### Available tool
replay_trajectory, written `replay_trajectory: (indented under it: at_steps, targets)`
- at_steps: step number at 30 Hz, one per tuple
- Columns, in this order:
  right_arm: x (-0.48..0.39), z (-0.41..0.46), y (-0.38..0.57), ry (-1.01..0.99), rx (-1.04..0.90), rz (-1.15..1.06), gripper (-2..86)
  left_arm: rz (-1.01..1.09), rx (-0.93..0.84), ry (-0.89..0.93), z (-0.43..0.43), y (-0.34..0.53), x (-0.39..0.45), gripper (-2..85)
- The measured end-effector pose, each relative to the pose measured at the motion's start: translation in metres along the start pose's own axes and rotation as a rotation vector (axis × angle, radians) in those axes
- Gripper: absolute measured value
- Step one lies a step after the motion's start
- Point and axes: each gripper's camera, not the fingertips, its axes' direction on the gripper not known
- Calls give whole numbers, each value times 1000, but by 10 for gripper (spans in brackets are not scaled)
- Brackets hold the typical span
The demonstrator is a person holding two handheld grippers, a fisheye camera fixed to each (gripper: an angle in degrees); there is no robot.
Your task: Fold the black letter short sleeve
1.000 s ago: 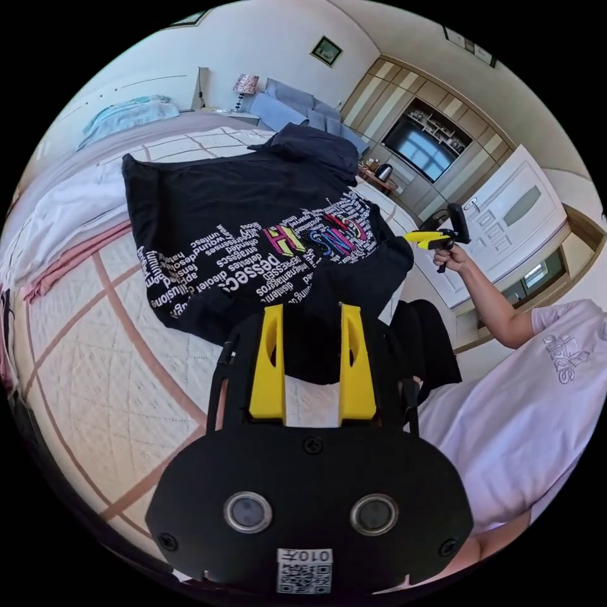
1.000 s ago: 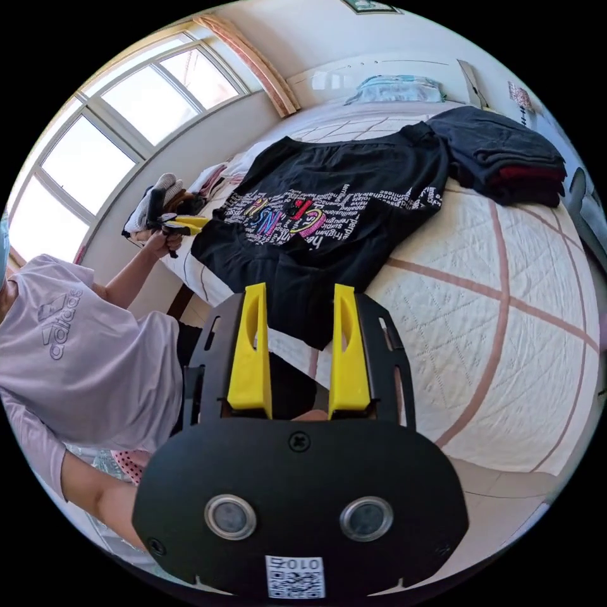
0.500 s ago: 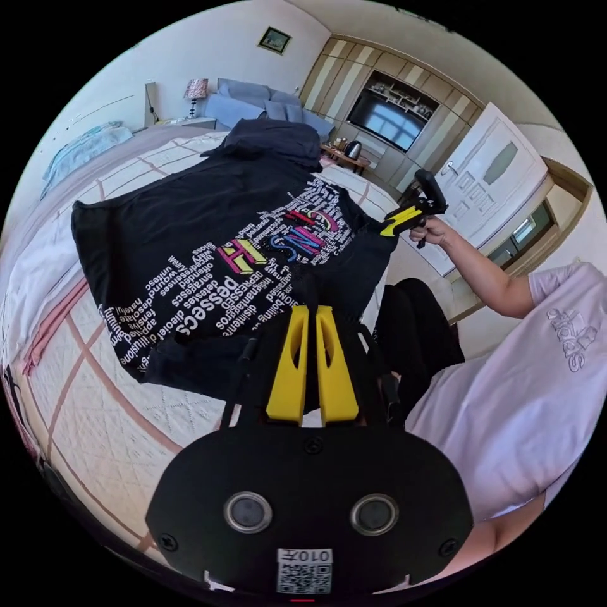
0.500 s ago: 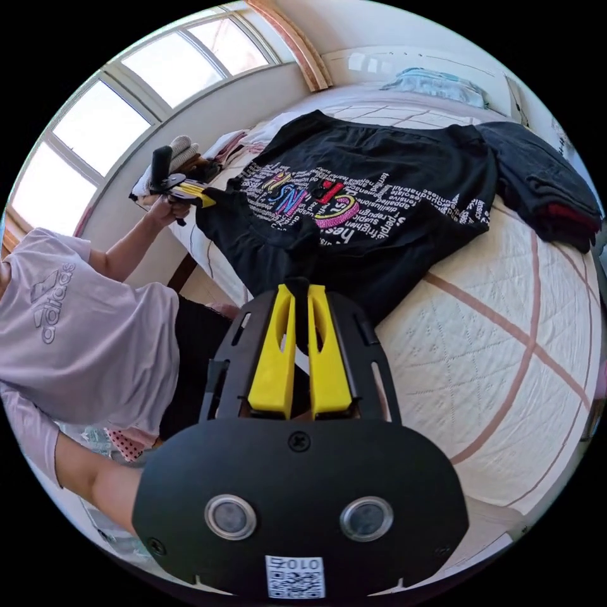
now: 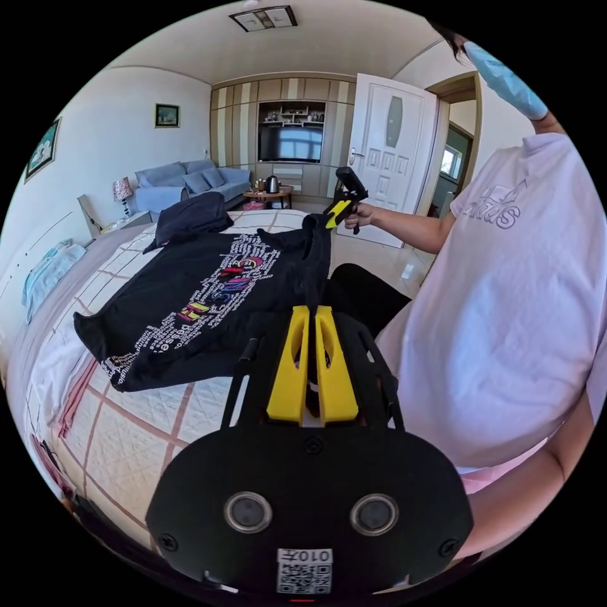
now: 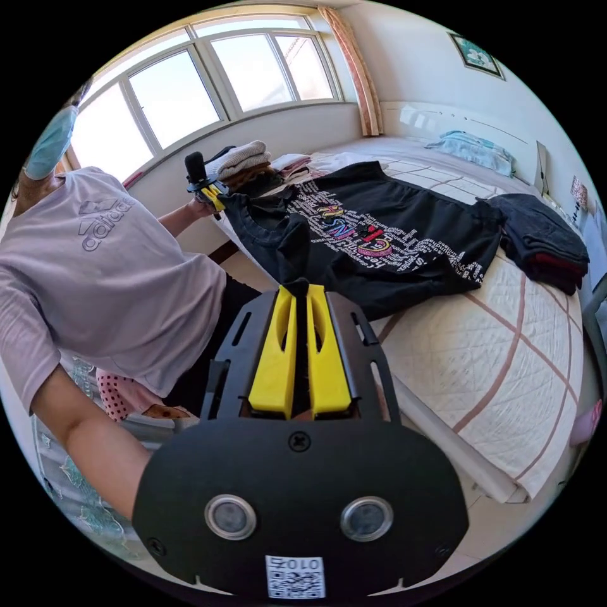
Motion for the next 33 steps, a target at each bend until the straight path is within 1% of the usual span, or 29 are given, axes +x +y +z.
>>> replay_trajectory:
  at_steps: [5,7,9,11,14,16,20,21,23,25,26,27,29,31,33]
  targets:
    - [-34,1,4,-17,-64,-28,41,8,-120,12,-4,8,33,-1]
    - [-48,6,2,-32,-112,-58,42,6,-122,26,-11,11,44,-1]
    - [-49,9,-1,-34,-130,-64,42,-25,-106,50,-18,17,47,-1]
    - [-42,12,-8,-23,-125,-56,42,-72,-92,34,-20,23,39,-1]
    - [-13,9,-31,16,-78,-24,42,-162,-17,12,-27,24,4,-1]
    - [21,2,-62,66,-54,5,41,-179,35,11,-37,15,-26,-1]
    - [83,4,-114,110,-35,49,42,-231,76,48,-46,-14,-120,-1]
    - [109,16,-127,104,-70,80,42,-271,76,79,-39,-17,-150,-1]
    - [150,46,-140,71,-165,162,42,-369,22,144,-16,-12,-196,-1]
    - [195,90,-143,-11,-277,290,43,-435,-62,119,14,-1,-227,0]
    - [201,99,-143,-22,-299,304,43,-497,-119,145,33,8,-244,0]
    - [207,109,-143,-29,-320,310,43,-557,-134,164,46,17,-256,0]
    - [210,111,-145,-30,-313,297,43,-591,-119,174,51,23,-260,1]
    - [206,95,-148,-51,-223,245,44,-560,-57,159,41,22,-256,1]
    - [208,84,-147,-56,-134,244,46,-545,24,142,27,23,-254,3]
